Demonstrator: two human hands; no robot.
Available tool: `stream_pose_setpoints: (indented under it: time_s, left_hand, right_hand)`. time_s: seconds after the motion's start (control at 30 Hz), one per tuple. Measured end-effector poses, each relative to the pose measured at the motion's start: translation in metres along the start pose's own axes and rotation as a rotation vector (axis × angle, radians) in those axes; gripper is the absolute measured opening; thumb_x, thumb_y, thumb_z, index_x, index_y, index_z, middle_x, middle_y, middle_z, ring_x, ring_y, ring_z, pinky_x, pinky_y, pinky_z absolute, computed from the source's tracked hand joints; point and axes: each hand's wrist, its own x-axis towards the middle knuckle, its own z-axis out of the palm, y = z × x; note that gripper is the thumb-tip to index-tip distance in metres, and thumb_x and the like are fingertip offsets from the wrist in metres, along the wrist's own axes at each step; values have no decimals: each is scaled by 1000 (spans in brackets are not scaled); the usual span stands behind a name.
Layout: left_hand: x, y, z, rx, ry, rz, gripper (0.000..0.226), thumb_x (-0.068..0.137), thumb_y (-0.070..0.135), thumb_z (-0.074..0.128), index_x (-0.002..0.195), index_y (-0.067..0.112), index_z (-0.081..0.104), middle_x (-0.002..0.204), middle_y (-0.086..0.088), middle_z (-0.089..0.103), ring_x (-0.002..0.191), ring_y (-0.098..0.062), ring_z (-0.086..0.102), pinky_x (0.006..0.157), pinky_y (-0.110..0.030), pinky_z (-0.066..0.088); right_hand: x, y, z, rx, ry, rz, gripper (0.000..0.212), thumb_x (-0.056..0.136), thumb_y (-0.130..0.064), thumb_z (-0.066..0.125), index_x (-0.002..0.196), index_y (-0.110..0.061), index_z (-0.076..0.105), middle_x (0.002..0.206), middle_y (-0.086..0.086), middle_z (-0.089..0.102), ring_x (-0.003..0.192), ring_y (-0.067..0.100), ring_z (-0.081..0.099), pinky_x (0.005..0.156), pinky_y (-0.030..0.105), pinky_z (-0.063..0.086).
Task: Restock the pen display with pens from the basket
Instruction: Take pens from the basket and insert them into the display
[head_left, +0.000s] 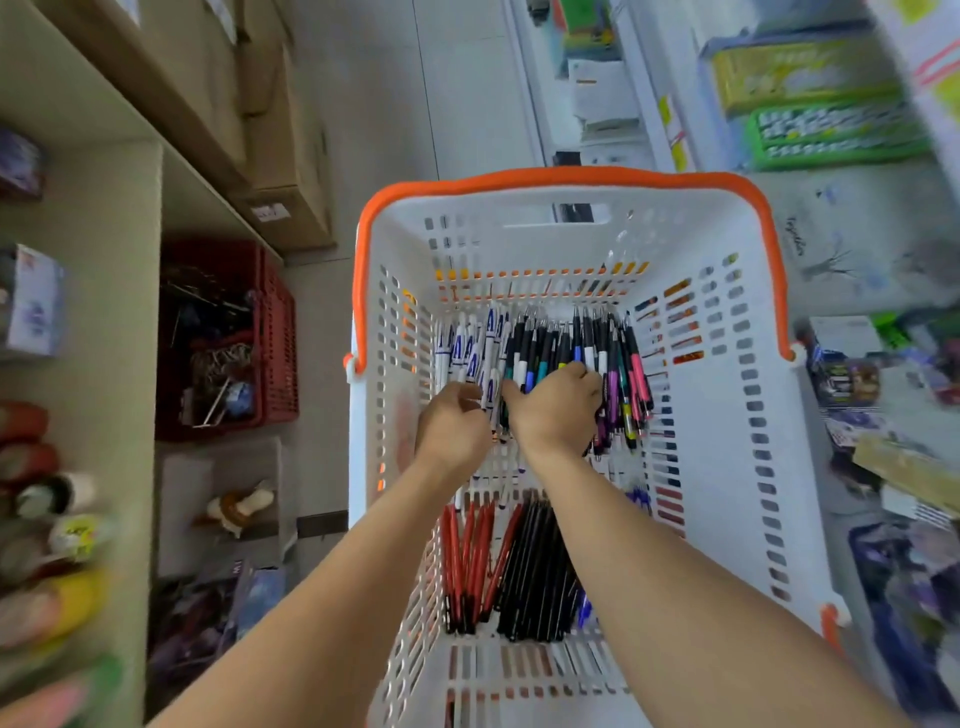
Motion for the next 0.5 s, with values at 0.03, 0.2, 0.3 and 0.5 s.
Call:
stream_pose_setpoints:
  time_s: [0.03, 0.2, 0.3, 0.5]
  left_hand:
    - [1, -1, 1, -13, -3, -4, 42, 94, 2, 41, 130, 18, 53, 103, 4, 61, 73, -8, 56, 49, -11, 44]
    - [-1, -4, 4, -106, -19, -28, 35, 95, 4, 42, 125, 17, 55, 92, 3, 62, 66, -16, 54, 64, -31, 48]
    - [-1, -5, 5, -125, -9, 4, 29, 97, 6, 43, 121, 17, 55, 95, 1, 64, 64, -15, 53, 57, -28, 44]
    - [-1, -7, 3, -143, -1, 14, 28, 98, 9, 43, 121, 20, 55, 97, -2, 62, 62, -13, 52, 52, -24, 44]
  right_hand:
    - [1, 0, -1, 3, -2, -5, 79, 83, -55, 74, 132, -1, 43, 136, 18, 45, 123, 35, 49, 83, 42, 53]
    - [6, 2, -7, -125, -54, -79, 83, 74, -46, 86, 130, -2, 44, 131, 18, 49, 114, 34, 58, 79, 39, 53]
    - [2, 4, -3, -154, -42, -110, 87, 73, -47, 87, 132, -1, 41, 132, 19, 46, 118, 36, 54, 84, 39, 53]
    - [12, 6, -12, 123, -68, -42, 68, 81, -23, 84, 132, 0, 47, 126, 18, 59, 107, 35, 64, 79, 38, 55]
